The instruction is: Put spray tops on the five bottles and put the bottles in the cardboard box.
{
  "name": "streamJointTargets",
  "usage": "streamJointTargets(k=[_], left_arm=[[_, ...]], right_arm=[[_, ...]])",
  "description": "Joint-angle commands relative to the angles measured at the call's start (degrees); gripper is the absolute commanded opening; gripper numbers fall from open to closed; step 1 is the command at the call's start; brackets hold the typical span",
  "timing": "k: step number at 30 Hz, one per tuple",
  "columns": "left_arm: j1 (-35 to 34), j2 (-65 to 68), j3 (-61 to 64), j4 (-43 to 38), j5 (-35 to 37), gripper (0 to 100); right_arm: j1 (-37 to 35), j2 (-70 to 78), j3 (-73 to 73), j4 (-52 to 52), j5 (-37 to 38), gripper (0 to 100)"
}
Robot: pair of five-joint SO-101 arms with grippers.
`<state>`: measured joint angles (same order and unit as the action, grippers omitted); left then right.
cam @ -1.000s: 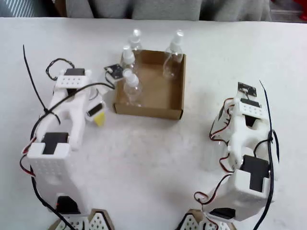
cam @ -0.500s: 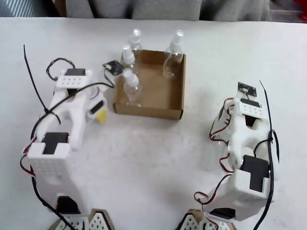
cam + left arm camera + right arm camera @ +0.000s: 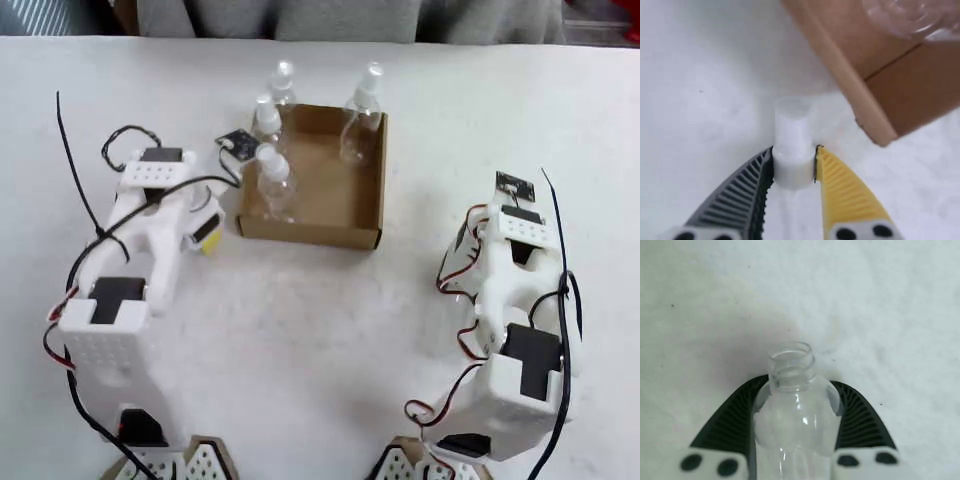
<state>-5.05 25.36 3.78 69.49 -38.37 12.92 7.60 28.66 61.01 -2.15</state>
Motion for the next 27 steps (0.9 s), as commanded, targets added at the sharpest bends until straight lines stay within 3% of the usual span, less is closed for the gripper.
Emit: streamJointTargets(k=[1,9,19,27], left_arm=[[0.4,-1.45,0.0,-0.18,0.44,2],[-6.46,-4.18,-0.44,-0.09,1.14,2],[-11.91,-25.71,-0.18,7.65,9.32,2],[-14.9,-37.67,3.34,10.02,15.47,2]], right_arm=[[0.75,-1.98,-0.18,-0.84,0.18,1.5],[0.84,-1.98,-0.18,-0.84,0.18,1.5],[0.48,-2.59,-5.36,-0.31,-0.35,1.5],[0.48,-2.68,-23.65,13.14,-0.35,1.5]])
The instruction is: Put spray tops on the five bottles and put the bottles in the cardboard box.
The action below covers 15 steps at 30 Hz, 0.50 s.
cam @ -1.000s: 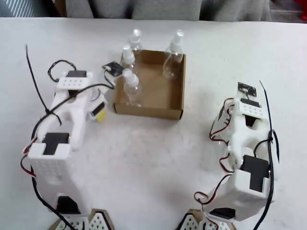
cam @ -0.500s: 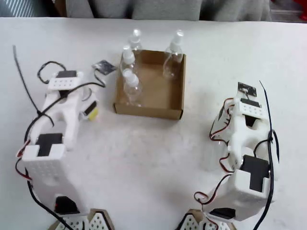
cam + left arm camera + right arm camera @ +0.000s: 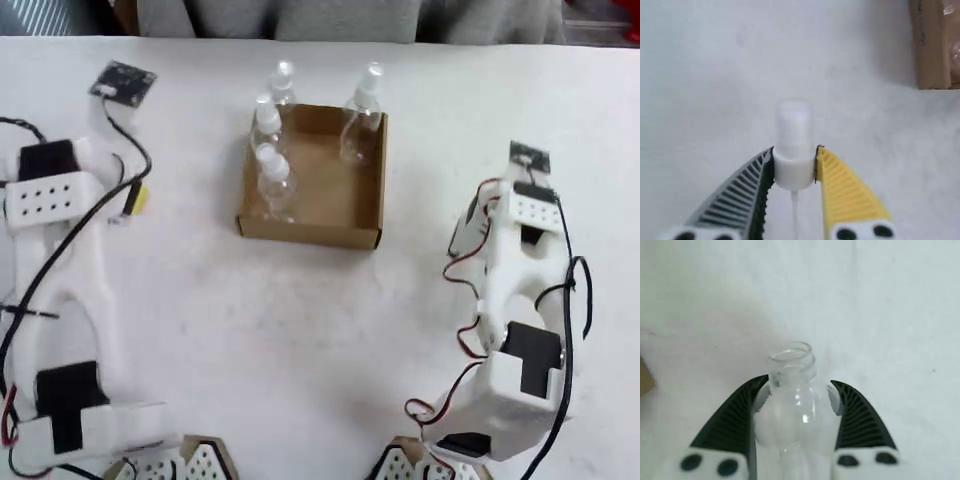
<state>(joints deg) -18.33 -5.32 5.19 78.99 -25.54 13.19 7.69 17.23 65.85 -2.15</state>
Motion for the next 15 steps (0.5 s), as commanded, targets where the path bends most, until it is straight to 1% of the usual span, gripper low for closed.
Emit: streamJointTargets(k=[1,5,8,10,15], left_arm=[[-1.8,-8.13,3.08,0.53,2.73,2],[-1.98,-12.09,7.38,0.44,2.64,2],[-1.89,-15.6,11.6,-2.29,2.64,2],[-1.98,-18.33,15.38,-4.92,2.55,2],[-1.98,-26.15,24.97,-11.96,2.73,2]], right_arm=[[0.22,-2.77,-15.82,11.47,-0.35,1.5],[-0.66,-2.77,-30.68,24.75,-0.35,1.5],[-1.71,-2.77,-37.45,32.4,-0.35,1.5],[-2.33,-3.21,-37.63,33.01,-0.35,1.5],[-3.21,-8.13,-31.12,32.66,-0.35,1.5]])
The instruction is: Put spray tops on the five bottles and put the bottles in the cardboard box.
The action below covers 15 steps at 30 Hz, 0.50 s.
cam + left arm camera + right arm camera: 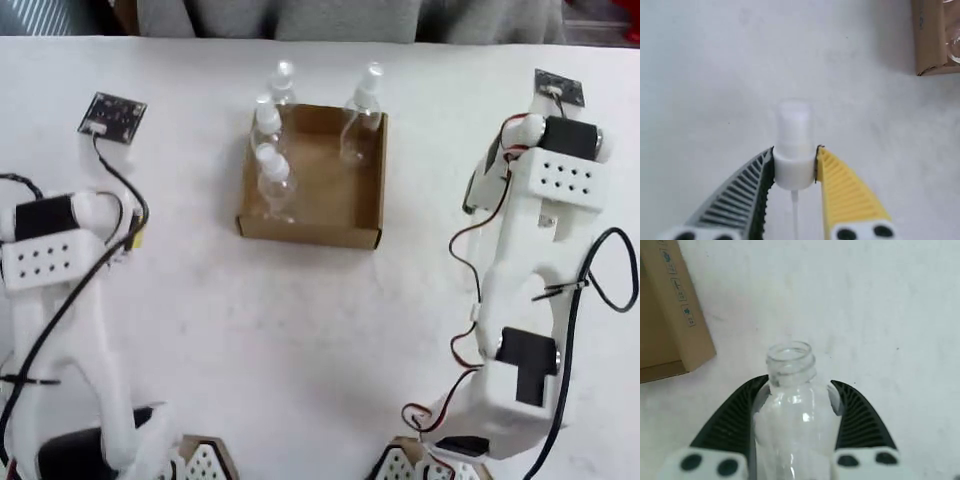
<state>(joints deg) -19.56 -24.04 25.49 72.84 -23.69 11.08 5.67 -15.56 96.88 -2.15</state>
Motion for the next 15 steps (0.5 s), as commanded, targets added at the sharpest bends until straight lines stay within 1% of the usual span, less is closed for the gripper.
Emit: streamJointTargets(k=[1,4,10,15], left_arm=[[-0.75,-8.84,5.98,-7.03,0.88,2],[-0.75,-11.91,8.62,-9.49,0.88,2],[-0.48,-13.32,9.85,-9.93,0.88,2],[-0.48,-13.76,8.44,-10.99,0.97,2]], right_arm=[[-1.63,-7.52,2.64,1.63,-0.35,1.5],[-3.3,-12.79,6.15,1.63,-0.44,1.5],[-6.11,-27.91,16.53,1.19,-0.09,1.5],[-11.38,-43.03,27.78,-7.08,0.0,1.5]])
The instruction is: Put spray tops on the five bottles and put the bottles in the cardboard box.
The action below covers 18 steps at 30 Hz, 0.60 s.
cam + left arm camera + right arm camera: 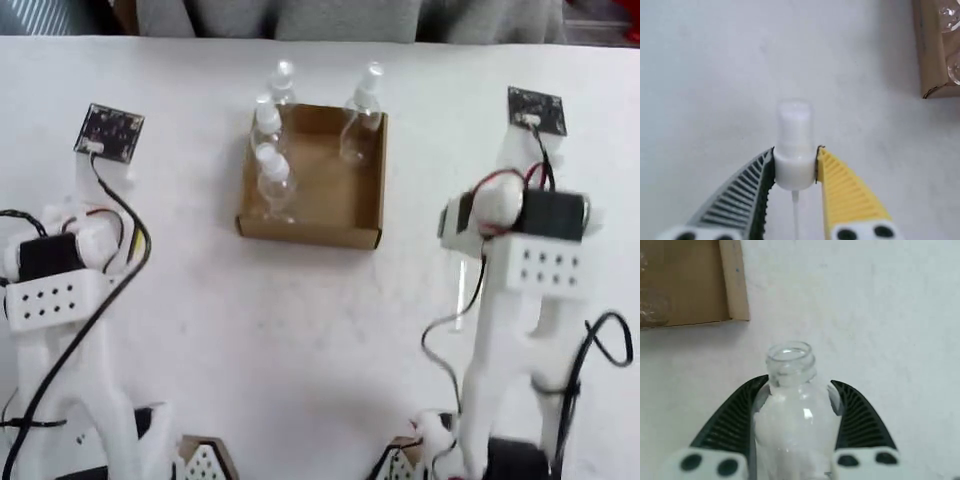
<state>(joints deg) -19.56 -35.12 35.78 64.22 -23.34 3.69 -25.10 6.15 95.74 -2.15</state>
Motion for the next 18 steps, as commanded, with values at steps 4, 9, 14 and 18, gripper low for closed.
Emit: streamJointTargets(k=[4,9,14,18], left_arm=[[-0.66,-2.68,-5.36,-2.55,0.62,2],[-0.4,-2.68,-11.69,-2.55,0.62,2],[-0.4,-2.68,-19.69,-2.55,0.62,2],[-0.4,-2.68,-24.18,-2.55,6.68,2]], right_arm=[[-7.69,-22.2,16.62,-13.93,0.0,1.6],[-11.82,-30.9,29.8,-29.14,0.09,1.7],[-15.69,-37.23,41.67,-46.81,0.09,1.7],[-18.24,-42.59,50.9,-58.15,0.09,1.7]])
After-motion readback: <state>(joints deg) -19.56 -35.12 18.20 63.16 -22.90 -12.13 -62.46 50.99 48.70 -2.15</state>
